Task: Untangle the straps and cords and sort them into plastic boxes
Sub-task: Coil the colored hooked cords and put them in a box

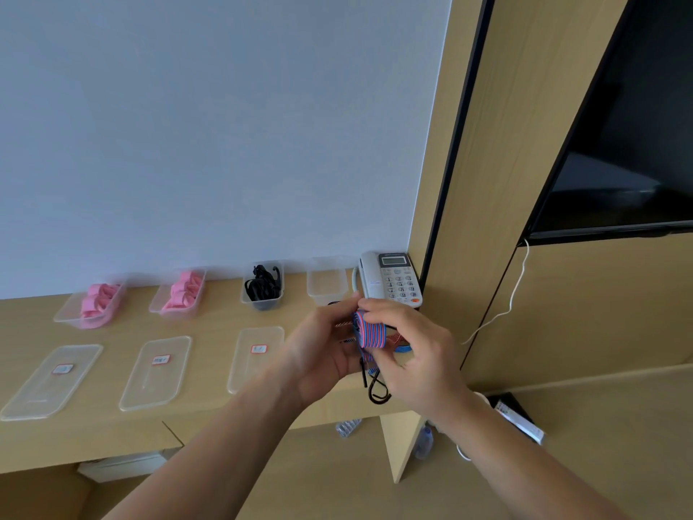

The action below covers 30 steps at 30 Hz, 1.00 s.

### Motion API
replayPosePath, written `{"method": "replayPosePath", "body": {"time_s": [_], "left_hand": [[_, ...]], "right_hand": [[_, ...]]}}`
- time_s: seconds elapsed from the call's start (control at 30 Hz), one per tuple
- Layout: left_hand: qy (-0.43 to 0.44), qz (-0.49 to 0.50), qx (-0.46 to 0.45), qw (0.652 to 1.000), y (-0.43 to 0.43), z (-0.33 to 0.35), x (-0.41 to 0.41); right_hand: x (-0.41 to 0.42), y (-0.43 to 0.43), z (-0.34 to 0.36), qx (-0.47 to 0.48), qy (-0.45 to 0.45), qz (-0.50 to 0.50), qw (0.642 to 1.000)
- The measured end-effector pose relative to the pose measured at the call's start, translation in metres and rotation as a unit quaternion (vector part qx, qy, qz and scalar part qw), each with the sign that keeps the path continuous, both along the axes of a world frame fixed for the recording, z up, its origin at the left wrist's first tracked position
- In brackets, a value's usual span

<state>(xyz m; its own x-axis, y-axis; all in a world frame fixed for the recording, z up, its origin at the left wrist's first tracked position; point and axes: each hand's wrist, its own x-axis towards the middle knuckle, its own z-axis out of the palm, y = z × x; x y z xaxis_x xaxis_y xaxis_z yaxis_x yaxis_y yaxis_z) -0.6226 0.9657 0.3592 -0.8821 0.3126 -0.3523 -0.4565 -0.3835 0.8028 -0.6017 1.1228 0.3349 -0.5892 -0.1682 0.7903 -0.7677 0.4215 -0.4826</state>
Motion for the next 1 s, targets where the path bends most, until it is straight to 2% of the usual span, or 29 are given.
{"method": "replayPosePath", "body": {"time_s": [0.17,0.23,0.33,0.43,0.57,0.73,0.8,0.87,1.0], "left_hand": [[-0.034,0.045,0.036,0.998,-0.008,-0.004,-0.003],[-0.036,0.064,0.035,0.997,-0.011,-0.007,-0.004],[-0.021,0.088,0.037,0.995,-0.019,-0.017,-0.009],[-0.007,0.120,0.038,0.992,-0.028,-0.026,-0.011],[0.004,0.170,0.005,0.985,-0.045,-0.042,-0.008],[0.010,0.199,-0.030,0.979,-0.066,-0.062,-0.001],[0.011,0.209,-0.037,0.977,-0.075,-0.068,0.002],[0.022,0.197,-0.066,0.978,-0.086,-0.074,0.005],[0.060,0.140,-0.091,0.984,-0.109,-0.086,0.010]], "right_hand": [[0.008,0.001,-0.008,-0.019,-0.061,-0.006,0.998],[0.011,-0.006,-0.013,-0.041,-0.173,-0.007,0.984],[0.011,-0.013,-0.021,-0.082,-0.382,-0.002,0.920],[0.007,-0.018,-0.030,-0.125,-0.483,0.045,0.865],[0.005,-0.030,-0.032,-0.161,-0.510,0.058,0.843],[-0.002,-0.051,-0.033,-0.299,-0.545,0.049,0.781],[-0.005,-0.062,-0.034,-0.320,-0.559,0.043,0.764],[-0.009,-0.075,-0.035,-0.296,-0.572,0.032,0.764],[-0.016,-0.094,-0.043,-0.161,-0.598,0.027,0.784]]}}
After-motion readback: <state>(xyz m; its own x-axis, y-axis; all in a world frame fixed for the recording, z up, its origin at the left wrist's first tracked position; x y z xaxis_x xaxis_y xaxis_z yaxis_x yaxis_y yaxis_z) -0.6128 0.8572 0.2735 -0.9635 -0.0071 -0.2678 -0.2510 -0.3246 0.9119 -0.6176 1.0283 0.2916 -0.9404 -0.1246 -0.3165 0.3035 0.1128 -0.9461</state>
